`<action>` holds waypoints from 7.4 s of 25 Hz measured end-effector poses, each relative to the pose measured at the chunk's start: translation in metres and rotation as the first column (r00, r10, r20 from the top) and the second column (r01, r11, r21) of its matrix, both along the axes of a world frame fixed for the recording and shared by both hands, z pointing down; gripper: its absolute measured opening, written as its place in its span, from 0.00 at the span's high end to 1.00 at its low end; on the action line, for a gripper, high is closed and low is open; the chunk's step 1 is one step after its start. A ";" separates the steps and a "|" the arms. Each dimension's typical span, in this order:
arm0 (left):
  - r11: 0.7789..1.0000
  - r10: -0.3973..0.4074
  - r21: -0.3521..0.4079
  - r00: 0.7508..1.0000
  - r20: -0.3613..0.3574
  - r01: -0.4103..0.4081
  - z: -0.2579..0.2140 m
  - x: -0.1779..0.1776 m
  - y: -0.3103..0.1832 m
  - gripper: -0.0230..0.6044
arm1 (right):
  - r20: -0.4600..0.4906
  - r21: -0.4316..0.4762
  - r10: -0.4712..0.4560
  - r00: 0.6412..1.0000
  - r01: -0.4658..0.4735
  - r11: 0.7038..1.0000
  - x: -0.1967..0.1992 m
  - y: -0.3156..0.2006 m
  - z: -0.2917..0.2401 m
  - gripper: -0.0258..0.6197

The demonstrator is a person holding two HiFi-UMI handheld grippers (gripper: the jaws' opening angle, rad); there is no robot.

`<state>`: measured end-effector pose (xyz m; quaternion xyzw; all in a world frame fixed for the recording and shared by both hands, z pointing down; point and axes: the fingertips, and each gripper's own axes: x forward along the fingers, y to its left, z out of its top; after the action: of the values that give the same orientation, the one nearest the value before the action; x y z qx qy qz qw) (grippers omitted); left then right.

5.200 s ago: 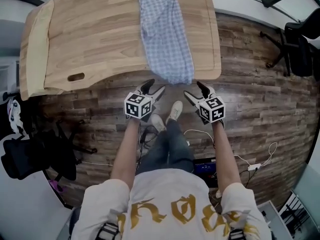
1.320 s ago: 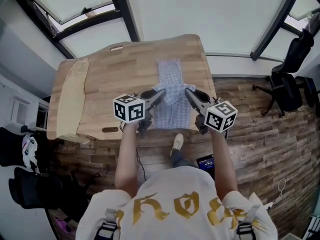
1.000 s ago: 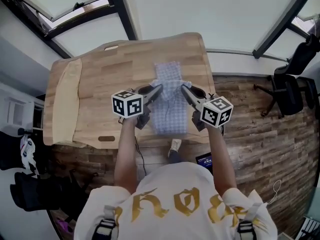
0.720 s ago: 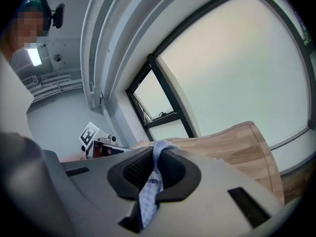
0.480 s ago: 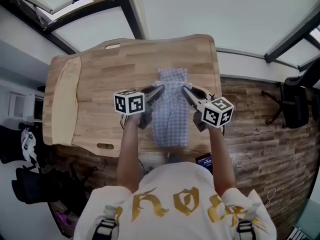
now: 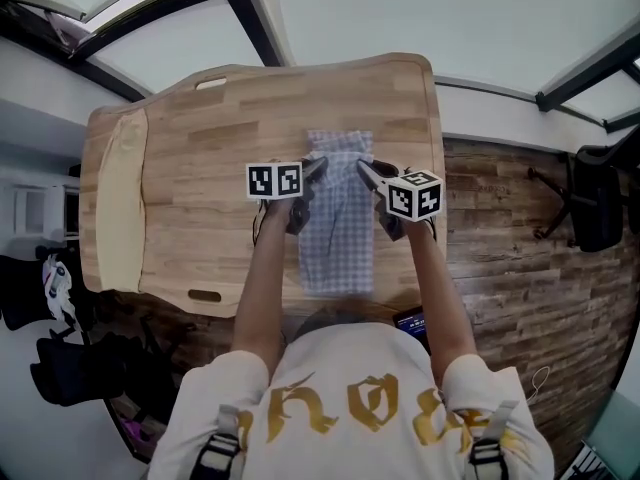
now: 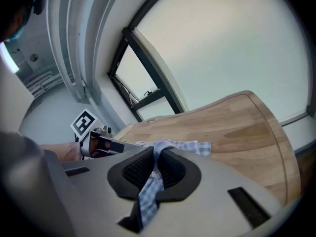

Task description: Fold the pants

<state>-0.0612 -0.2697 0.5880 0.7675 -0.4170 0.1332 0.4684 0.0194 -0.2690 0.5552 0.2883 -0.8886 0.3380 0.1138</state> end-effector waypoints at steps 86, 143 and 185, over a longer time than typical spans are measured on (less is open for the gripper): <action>0.959 -0.280 -0.021 0.930 -0.237 0.283 -0.002 -0.006 -0.061 0.78 | -0.237 0.182 0.030 0.971 0.014 0.983 -0.020 -0.059 0.053 0.88; 0.855 -0.094 0.517 0.993 0.067 0.046 -0.144 -0.037 0.177 0.89 | -0.086 0.445 0.347 0.934 -0.276 0.852 0.060 0.159 -0.120 0.92; 0.512 0.844 -0.154 0.461 0.273 -0.845 0.071 0.035 0.332 0.63 | -0.571 0.092 -0.531 0.626 0.691 0.717 -0.006 0.326 0.103 0.65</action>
<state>-0.0261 0.0622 0.6588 0.8418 -0.0518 0.4664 0.2669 0.0130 0.0570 0.6577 0.0567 -0.9107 0.0499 0.4061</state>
